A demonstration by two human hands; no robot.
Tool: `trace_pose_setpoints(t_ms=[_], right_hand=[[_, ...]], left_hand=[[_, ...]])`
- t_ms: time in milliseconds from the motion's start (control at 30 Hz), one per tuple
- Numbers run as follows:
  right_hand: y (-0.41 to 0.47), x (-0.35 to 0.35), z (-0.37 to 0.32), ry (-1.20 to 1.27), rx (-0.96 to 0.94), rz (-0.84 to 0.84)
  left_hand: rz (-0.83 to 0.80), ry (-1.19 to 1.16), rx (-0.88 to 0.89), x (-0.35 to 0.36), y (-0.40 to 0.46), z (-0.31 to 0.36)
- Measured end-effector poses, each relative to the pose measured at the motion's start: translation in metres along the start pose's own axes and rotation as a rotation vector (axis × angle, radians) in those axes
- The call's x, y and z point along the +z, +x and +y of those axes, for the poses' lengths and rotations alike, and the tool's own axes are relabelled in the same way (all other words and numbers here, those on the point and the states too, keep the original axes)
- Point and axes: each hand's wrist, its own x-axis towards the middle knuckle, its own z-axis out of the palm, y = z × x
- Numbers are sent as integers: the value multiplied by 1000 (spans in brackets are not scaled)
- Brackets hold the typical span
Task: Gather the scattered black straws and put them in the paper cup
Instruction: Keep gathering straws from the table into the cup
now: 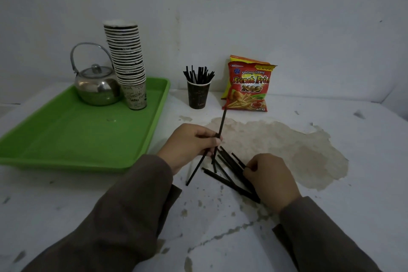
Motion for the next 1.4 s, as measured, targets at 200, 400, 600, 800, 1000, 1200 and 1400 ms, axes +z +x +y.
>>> trace_pose_setpoints(t_ms=[200, 400, 600, 800, 1000, 1200, 1400], right_hand=[[10, -25, -8, 378, -85, 106], [16, -24, -22, 783, -119, 165], [17, -13, -28, 796, -210, 270], [17, -5, -28, 735, -218, 252], [27, -27, -39, 733, -284, 258], [71, -72, -76, 785, -359, 337], [132, -90, -114, 812, -346, 486]], left_hand=[[47, 21, 77, -2, 0, 8], [66, 19, 123, -2, 0, 10], [105, 55, 123, -10, 3, 8], [99, 242, 148, -15, 6, 2], [105, 156, 163, -24, 9, 13], [287, 130, 276, -50, 41, 58], [445, 208, 424, -79, 92, 93]])
